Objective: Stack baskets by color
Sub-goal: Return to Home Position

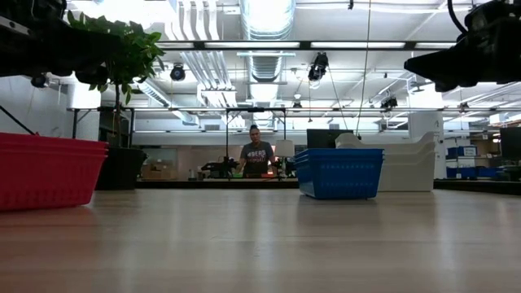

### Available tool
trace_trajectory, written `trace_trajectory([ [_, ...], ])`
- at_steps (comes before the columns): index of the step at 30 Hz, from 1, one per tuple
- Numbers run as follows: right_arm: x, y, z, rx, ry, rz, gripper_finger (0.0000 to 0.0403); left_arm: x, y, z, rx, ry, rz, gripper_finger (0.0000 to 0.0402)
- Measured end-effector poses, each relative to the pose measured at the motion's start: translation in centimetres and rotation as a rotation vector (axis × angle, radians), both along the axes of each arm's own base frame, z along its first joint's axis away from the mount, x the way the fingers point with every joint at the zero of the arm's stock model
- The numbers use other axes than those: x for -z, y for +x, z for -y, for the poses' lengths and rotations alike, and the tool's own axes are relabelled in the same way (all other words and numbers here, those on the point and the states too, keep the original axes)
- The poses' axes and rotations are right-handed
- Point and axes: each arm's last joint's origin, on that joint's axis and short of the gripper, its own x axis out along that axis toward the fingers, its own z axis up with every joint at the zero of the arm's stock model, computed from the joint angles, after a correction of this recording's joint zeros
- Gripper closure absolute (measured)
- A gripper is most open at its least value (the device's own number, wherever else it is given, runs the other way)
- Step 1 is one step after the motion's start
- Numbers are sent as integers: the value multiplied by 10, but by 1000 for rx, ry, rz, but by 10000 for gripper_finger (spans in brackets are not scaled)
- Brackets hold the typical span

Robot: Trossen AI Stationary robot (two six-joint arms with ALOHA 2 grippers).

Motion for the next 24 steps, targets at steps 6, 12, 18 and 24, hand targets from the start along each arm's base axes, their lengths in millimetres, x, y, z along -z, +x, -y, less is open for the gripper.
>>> trace_trajectory([
  [6,0,0,0,-1,11,2,335,0,0,0,0,1,-2,402],
  [12,0,0,0,-1,11,3,335,1,0,0,0,1,-2,402],
  [18,0,0,0,-1,11,3,335,2,1,0,0,4,-13,402],
  [24,0,0,0,-1,11,3,335,3,2,1,0,8,-27,402],
])
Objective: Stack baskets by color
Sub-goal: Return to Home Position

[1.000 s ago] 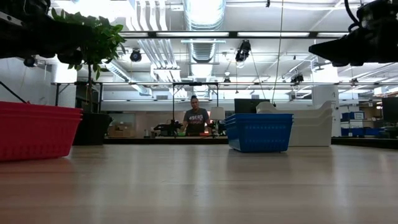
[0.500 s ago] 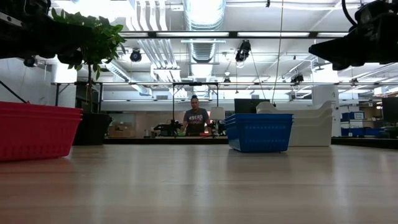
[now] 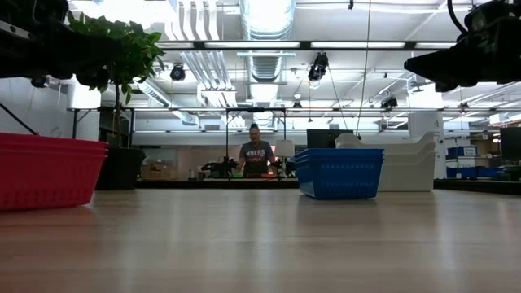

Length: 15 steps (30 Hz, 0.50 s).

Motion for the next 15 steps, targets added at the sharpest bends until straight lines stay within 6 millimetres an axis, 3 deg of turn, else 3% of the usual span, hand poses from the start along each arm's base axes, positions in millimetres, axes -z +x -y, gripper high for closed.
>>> trace_trajectory([
  [15,0,0,0,0,0,0,335,4,2,1,0,12,-36,402],
])
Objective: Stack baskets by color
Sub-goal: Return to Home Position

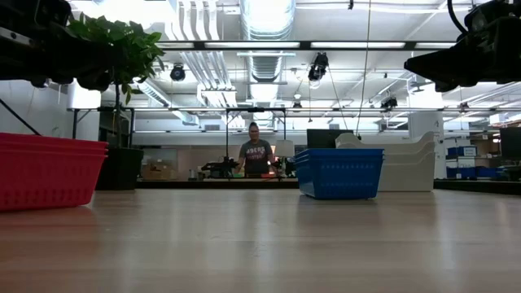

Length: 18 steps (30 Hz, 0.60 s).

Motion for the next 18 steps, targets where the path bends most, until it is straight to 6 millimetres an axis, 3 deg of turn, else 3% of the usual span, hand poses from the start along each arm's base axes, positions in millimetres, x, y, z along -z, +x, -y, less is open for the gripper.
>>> trace_trajectory([
  [18,0,0,0,0,0,0,335,5,3,1,0,16,-49,402],
])
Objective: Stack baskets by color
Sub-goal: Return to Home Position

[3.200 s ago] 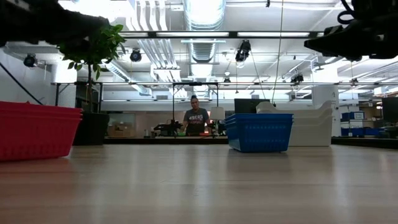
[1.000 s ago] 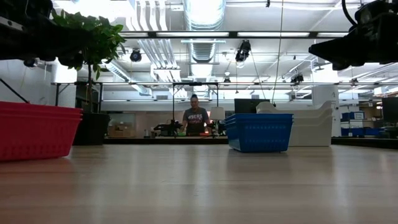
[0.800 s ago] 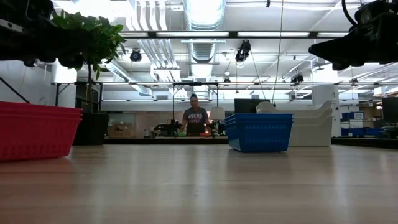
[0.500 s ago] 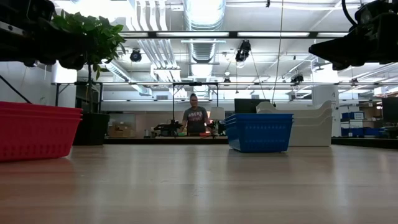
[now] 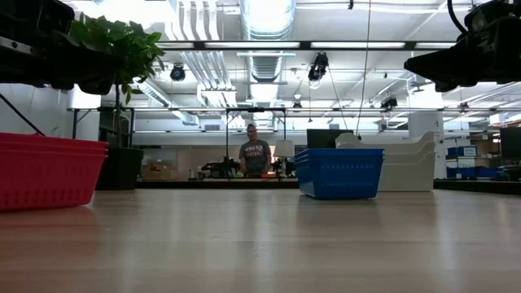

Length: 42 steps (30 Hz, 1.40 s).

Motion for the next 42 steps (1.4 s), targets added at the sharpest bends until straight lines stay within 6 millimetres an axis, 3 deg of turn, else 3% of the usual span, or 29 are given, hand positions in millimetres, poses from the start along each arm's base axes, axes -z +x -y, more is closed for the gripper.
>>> trace_trajectory([
  [24,0,0,0,0,0,0,335,13,6,2,1,37,-117,402],
  [42,0,0,0,0,0,0,335,35,12,4,0,93,-294,402],
])
